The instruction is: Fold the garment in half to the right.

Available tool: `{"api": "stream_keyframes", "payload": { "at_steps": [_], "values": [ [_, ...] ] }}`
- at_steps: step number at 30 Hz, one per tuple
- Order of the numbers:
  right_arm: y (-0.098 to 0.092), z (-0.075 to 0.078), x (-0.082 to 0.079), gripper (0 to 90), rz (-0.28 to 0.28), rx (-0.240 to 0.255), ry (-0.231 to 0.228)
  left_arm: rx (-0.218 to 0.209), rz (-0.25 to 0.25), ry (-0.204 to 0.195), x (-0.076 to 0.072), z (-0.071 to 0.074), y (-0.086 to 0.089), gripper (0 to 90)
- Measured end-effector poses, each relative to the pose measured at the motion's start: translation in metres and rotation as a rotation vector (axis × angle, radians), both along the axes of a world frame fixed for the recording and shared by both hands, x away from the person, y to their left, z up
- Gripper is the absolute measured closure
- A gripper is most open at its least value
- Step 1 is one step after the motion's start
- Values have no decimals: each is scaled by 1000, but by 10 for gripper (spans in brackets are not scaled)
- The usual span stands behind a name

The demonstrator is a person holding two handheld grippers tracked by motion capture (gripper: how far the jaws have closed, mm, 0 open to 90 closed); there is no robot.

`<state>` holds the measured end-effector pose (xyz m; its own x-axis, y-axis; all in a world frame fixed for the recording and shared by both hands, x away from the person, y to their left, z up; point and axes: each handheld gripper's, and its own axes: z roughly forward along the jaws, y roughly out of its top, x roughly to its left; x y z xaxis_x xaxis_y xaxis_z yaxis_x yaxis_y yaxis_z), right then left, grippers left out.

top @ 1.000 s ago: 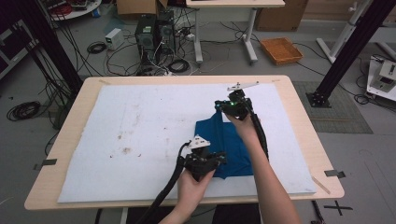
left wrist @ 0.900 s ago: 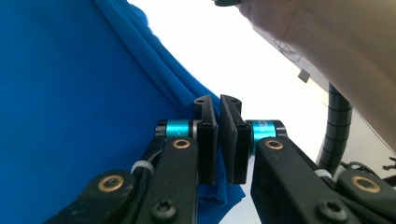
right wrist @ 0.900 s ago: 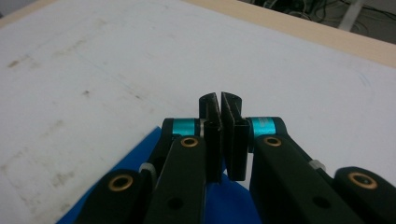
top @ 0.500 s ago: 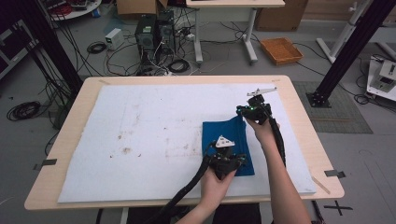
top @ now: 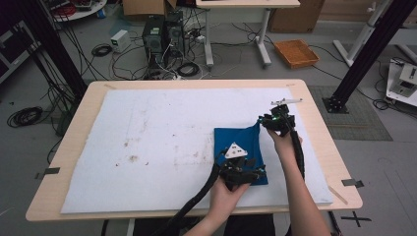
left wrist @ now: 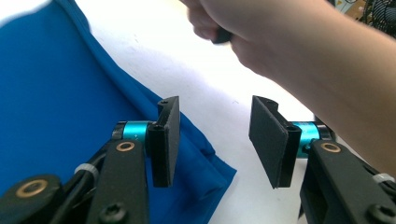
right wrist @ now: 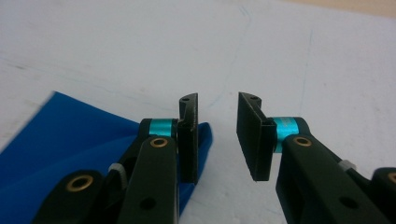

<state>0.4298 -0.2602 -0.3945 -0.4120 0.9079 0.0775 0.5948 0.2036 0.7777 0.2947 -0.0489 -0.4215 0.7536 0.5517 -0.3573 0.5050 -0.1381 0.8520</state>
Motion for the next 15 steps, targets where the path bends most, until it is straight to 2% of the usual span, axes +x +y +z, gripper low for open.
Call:
{"api": "stream_keyframes", "payload": {
  "at_steps": [3,5,8,12,14,15],
  "values": [
    [0,-2,-22,685,34,31,9,7,12,-37,-4,10,20,525],
    [1,-6,-42,652,54,52,-7,9,20,-54,-6,15,36,526],
    [9,-11,-75,621,111,42,-35,21,37,-72,-11,21,59,525],
    [31,-16,-106,584,187,-49,-54,47,75,-95,-19,25,87,523],
    [45,-19,-115,573,212,-154,-69,59,87,-91,-22,25,99,522],
    [50,-21,-117,573,219,-191,-69,61,95,-90,-23,24,104,521]
  ]
}}
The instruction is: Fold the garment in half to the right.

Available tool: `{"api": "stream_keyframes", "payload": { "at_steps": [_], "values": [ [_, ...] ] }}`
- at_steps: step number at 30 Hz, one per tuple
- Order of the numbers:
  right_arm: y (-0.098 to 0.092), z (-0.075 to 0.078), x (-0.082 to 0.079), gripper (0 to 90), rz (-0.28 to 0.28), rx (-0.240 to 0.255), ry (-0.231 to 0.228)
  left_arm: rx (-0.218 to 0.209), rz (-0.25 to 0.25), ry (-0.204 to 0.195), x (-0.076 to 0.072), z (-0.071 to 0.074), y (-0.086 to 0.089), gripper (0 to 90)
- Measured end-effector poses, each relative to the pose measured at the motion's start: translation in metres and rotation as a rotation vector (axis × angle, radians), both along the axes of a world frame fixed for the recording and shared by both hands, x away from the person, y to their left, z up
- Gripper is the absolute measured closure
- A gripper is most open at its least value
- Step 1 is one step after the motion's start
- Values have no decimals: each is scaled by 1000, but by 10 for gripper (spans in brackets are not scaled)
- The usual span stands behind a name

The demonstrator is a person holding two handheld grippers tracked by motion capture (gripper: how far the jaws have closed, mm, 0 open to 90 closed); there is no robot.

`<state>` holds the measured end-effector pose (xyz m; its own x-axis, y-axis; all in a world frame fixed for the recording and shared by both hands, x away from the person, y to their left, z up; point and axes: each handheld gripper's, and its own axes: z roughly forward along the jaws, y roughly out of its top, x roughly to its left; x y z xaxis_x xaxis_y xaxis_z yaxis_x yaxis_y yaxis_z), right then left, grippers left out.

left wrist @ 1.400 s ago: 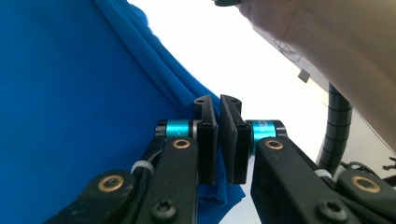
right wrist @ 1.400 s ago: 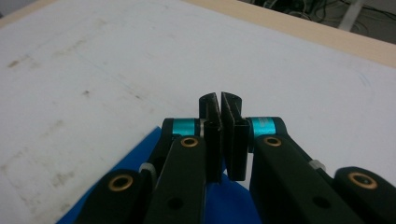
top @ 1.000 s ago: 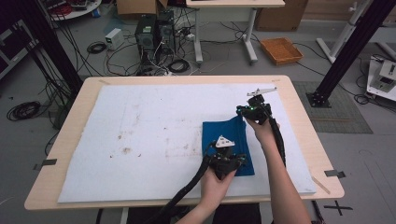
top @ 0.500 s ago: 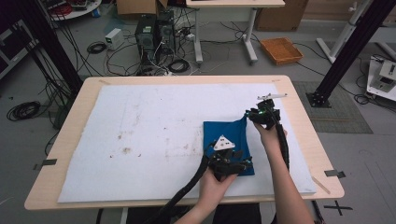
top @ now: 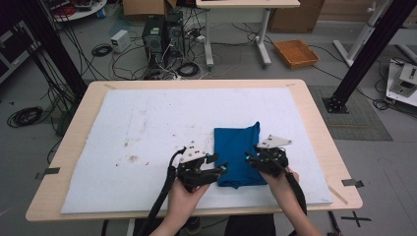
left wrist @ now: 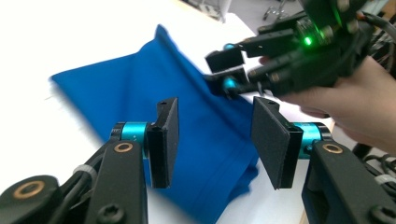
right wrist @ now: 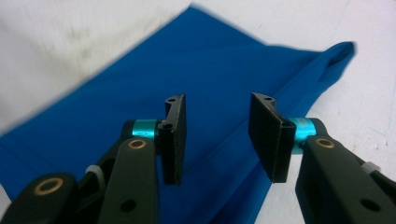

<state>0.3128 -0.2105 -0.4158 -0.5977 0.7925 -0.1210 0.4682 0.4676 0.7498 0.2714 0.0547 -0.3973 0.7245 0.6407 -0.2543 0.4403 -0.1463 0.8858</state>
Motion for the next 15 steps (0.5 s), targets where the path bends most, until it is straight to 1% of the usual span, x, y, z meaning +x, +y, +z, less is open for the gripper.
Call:
{"api": "stream_keyframes", "payload": {
  "at_steps": [2,4,6,9,12,15],
  "values": [
    [4,-5,0,573,-4,-55,3,9,7,5,-3,-2,8,520],
    [2,-9,1,580,-28,-73,13,21,12,6,-6,-4,14,520],
    [-3,-11,1,596,-52,-94,13,27,15,5,-9,-6,20,520],
    [-16,-11,0,611,-91,-95,16,30,29,9,-11,-8,28,518],
    [-31,-9,-3,622,-139,-77,12,32,40,15,-10,-9,36,518],
    [-45,-8,-4,634,-180,-63,19,30,52,16,-10,-9,41,518]
  ]
}}
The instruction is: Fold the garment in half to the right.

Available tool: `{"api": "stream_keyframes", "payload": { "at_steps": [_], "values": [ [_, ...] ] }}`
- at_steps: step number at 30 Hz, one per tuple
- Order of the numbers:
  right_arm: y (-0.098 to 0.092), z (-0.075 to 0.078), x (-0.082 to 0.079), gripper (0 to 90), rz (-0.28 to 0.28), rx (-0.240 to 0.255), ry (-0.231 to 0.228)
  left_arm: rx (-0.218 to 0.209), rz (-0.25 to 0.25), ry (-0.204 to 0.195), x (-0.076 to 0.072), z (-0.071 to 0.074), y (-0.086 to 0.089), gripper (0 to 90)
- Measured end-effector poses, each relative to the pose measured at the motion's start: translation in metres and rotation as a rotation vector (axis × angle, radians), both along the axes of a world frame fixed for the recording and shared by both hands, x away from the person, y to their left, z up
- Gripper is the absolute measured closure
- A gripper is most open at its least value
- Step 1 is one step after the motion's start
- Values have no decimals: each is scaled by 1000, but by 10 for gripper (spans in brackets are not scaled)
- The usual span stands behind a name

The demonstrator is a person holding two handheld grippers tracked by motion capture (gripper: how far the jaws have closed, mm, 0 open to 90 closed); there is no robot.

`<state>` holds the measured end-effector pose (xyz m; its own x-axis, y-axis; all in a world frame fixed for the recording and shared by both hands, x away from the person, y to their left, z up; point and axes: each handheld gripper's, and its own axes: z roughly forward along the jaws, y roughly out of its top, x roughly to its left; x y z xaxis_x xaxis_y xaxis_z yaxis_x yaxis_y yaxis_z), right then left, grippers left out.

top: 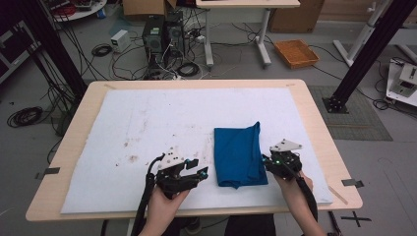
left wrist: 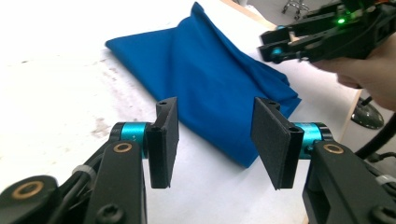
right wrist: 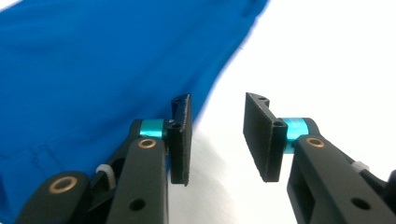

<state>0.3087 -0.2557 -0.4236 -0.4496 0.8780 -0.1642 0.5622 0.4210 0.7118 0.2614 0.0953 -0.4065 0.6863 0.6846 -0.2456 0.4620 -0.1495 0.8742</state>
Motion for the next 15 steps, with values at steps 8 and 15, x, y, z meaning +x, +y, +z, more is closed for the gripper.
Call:
{"api": "stream_keyframes", "payload": {
  "at_steps": [8,15],
  "values": [
    [11,12,-24,644,93,131,-22,-2,10,-7,-2,1,9,518],
    [41,1,-38,665,185,113,29,-10,20,-1,-3,0,14,515]
  ]
}}
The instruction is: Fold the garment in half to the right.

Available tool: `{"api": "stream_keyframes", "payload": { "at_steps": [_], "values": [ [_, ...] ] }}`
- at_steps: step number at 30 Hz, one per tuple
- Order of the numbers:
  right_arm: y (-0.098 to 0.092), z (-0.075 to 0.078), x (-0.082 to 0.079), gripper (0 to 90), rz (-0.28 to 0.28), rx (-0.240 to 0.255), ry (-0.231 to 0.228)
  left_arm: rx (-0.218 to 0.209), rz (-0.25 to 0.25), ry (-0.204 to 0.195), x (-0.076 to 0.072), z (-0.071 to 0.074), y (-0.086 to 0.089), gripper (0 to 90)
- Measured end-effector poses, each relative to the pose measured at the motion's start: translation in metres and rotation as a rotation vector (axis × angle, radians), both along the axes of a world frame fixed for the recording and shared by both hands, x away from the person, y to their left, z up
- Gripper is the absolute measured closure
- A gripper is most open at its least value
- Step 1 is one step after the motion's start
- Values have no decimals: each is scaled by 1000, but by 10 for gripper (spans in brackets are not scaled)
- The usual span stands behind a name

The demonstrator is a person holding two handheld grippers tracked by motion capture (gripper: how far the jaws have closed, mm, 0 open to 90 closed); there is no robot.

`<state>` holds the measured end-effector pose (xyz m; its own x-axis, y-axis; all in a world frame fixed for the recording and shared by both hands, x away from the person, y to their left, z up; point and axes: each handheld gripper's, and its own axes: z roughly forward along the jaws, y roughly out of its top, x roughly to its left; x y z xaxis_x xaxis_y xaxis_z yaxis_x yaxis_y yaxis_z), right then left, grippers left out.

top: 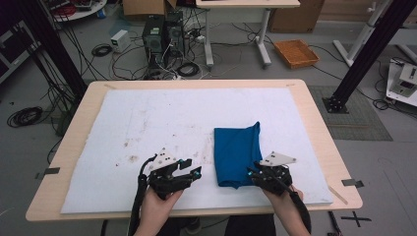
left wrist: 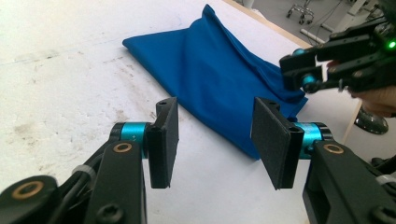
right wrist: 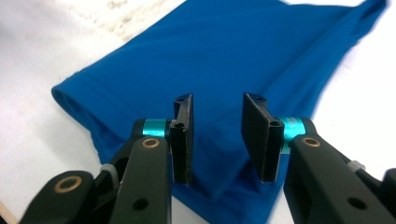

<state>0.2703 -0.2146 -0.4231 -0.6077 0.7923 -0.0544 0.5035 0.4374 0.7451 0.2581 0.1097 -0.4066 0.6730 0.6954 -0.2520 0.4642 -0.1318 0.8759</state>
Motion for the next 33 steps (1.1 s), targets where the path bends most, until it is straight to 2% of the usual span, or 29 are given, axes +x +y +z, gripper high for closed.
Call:
{"api": "stream_keyframes", "payload": {
  "at_steps": [3,5,11,13,15,16,18,20,24,26,27,29,33],
  "values": [
    [5,-7,2,799,5,-39,38,-1,0,-3,-1,1,2,515],
    [2,-7,0,900,1,-55,27,-1,3,-3,-1,1,3,513],
    [-23,0,-9,900,-94,0,-19,1,1,2,1,-1,4,513],
    [-31,1,-12,900,-104,31,-24,0,1,2,1,-1,2,513],
    [-31,2,-16,900,-119,22,-48,1,-2,3,1,-1,1,513],
    [-31,3,-18,900,-115,20,-58,5,-4,2,1,-1,0,513],
    [-27,2,-18,793,-99,32,-52,6,-6,5,1,-2,-1,513],
    [-19,1,-16,765,-74,29,-40,9,-8,7,0,-2,-1,513],
    [-1,-7,-11,682,-40,-15,0,9,-9,7,0,-3,0,513],
    [4,-11,-10,715,-22,-43,8,9,-6,8,0,-3,1,513],
    [5,-12,-10,798,-22,-53,13,6,-2,11,0,-3,1,513],
    [4,-9,-12,898,-34,-61,-8,5,2,11,0,-3,3,513],
    [-12,-2,-15,900,-84,-18,-34,5,2,8,0,-3,4,513]
  ]
}}
